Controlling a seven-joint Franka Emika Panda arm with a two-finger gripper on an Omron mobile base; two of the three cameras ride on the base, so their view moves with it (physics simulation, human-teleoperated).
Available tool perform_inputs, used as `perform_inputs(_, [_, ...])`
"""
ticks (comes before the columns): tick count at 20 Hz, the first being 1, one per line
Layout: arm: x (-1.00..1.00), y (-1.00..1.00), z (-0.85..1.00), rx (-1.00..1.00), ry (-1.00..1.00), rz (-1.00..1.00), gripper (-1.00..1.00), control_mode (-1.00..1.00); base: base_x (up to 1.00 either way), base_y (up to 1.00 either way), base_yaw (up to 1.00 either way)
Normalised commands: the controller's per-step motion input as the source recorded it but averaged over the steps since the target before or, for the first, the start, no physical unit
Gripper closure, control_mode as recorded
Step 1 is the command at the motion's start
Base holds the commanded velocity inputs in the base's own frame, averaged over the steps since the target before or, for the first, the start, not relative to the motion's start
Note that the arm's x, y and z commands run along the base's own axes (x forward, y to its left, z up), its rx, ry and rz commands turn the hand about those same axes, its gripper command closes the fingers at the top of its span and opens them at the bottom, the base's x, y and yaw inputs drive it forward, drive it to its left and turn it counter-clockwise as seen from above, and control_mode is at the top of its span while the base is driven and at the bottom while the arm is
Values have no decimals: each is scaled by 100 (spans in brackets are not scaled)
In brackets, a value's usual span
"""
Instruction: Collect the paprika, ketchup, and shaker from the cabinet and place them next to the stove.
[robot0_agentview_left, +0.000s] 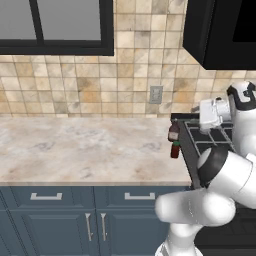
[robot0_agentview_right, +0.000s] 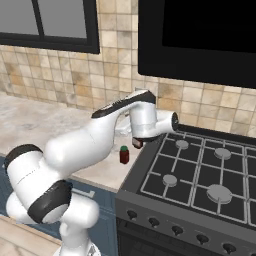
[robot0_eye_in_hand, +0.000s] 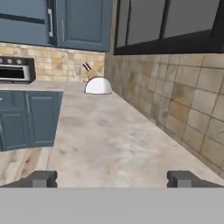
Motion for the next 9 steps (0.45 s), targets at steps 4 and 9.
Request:
perform_inputs(4, [-63, 71, 24, -12, 2, 0, -100, -100, 0, 0, 0])
perform_inputs(9, [-64, 79, 21, -12, 3, -2, -100, -100, 0, 0, 0])
